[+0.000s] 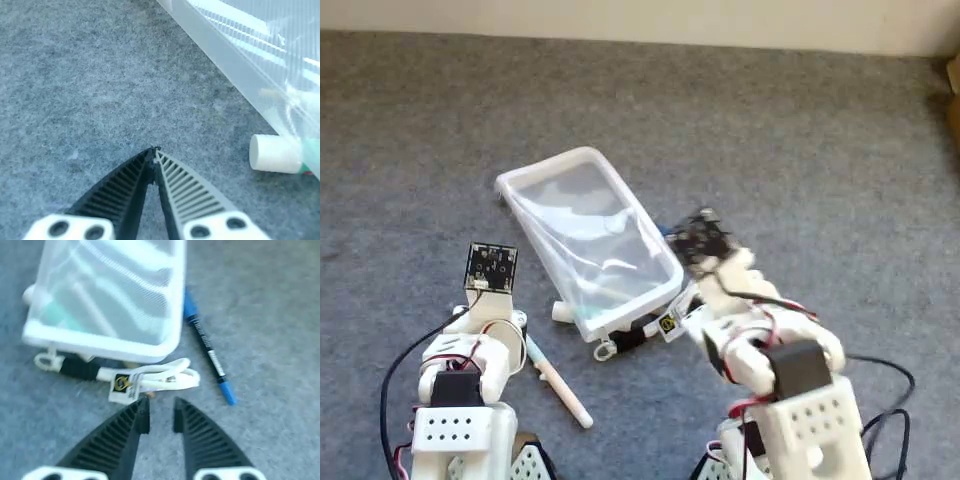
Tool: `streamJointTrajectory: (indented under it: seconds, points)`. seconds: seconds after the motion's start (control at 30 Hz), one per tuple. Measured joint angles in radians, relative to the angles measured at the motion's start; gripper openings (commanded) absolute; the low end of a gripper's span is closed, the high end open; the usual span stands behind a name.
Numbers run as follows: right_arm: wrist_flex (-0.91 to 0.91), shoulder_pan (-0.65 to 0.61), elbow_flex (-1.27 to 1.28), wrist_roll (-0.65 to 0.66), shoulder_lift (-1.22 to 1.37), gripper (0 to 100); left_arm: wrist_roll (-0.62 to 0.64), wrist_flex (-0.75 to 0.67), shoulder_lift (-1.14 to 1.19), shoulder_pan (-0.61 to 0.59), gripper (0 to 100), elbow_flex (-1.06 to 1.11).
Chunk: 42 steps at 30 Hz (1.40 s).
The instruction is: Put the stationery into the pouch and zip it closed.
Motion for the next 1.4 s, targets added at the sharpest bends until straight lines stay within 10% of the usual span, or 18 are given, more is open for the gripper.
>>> streamJointTrajectory:
  seconds: [0.6,1.4]
  points:
    - [-0.210,-0.292,0.000,0.034,0.514,15.2,0.000,0.000,0.000,0.000,1,0.000]
    - [-0.493,-0.334,-0.017,0.035,0.848,14.9,0.000,0.000,0.000,0.000,1,0.000]
